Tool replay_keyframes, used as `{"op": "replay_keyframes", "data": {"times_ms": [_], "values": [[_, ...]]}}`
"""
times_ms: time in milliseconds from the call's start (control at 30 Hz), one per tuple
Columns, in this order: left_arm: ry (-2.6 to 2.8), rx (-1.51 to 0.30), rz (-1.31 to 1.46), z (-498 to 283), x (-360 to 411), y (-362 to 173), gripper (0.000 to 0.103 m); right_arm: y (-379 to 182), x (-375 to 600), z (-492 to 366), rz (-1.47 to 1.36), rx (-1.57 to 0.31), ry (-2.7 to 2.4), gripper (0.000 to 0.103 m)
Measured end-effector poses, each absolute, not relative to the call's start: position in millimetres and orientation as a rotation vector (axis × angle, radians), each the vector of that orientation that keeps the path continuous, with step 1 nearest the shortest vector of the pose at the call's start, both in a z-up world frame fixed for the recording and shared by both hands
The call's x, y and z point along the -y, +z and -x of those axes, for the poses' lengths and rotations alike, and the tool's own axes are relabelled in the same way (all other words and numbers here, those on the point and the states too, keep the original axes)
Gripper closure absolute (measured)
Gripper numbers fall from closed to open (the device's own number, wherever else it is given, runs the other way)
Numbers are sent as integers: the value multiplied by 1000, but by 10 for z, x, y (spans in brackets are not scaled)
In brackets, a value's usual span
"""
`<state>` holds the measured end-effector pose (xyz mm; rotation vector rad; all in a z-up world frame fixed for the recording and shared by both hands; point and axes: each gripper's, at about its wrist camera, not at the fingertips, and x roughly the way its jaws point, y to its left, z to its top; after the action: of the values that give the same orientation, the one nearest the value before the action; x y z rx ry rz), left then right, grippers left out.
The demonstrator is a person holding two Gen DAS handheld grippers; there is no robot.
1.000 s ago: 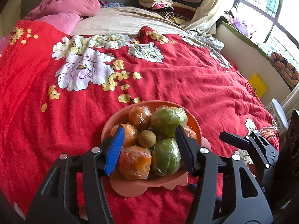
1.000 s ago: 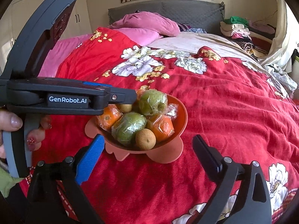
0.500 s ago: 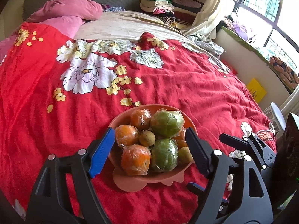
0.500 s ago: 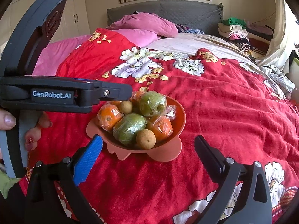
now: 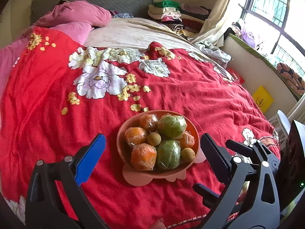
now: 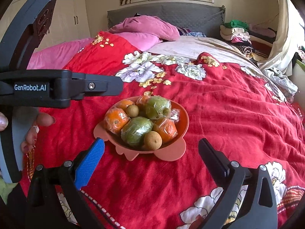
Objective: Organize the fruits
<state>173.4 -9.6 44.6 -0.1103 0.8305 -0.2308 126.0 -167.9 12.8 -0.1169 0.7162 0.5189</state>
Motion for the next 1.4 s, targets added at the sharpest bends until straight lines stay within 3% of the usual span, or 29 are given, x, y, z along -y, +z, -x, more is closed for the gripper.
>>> {"op": "replay_keyframes", "data": {"times_ms": [1400], "values": [[-101,-811,100,-857,-147,336,10,332,1935,-757,132,-668,430,4]]}}
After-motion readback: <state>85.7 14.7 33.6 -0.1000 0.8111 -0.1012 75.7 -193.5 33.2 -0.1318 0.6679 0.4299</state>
